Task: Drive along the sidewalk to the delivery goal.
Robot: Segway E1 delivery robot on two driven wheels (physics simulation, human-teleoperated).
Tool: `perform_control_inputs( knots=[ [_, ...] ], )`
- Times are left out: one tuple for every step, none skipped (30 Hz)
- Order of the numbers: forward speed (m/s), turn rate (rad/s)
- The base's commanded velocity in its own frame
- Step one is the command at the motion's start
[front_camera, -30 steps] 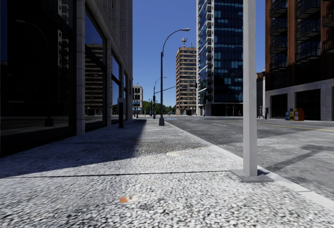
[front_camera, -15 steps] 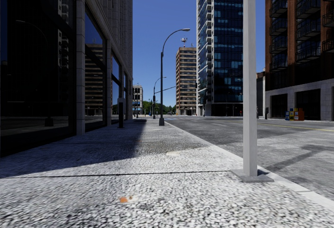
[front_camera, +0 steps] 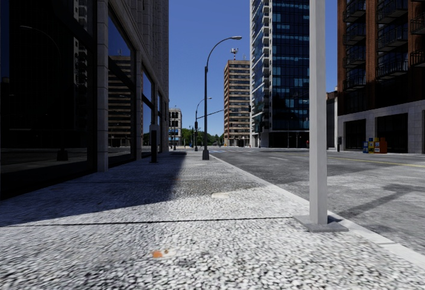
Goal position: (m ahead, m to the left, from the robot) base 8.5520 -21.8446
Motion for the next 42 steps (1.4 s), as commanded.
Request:
perform_control_inputs(
  knots=[
    [1.1,0.0],
    [1.2,0.08],
    [1.2,0.08],
    [1.23,0.12],
    [1.23,0.18],
    [1.24,0.26],
    [1.26,0.34],
    [1.26,0.34],
    [1.27,0.36],
    [1.27,0.37],
    [1.27,0.37],
    [1.27,0.37],
    [1.28,0.37],
    [1.31,0.37],
    [1.37,0.37],
    [1.37,0.37],
    [1.41,0.37],
    [1.48,0.38],
    [1.52,0.39],
    [1.54,0.39],
    [1.54,0.39],
    [1.56,0.39],
    [1.57,0.39],
    [1.59,0.39],
    [1.59,0.39],
    [1.64,0.39],
    [1.68,0.39],
    [1.74,0.34],
    [1.85,0.28],
    [1.85,0.28],
    [2.0,0.22],
    [2.0,0.16],
    [2.0,0.12],
    [2.0,0.12],
    [2.0,0.1],
    [2.0,0.0],
    [2.0,0.0],
    [2.0,0.0],
    [2.0,0.0],
    [2.0,0.0],
    [2.0,0.0],
    [2.0,0.0]
  ],
)
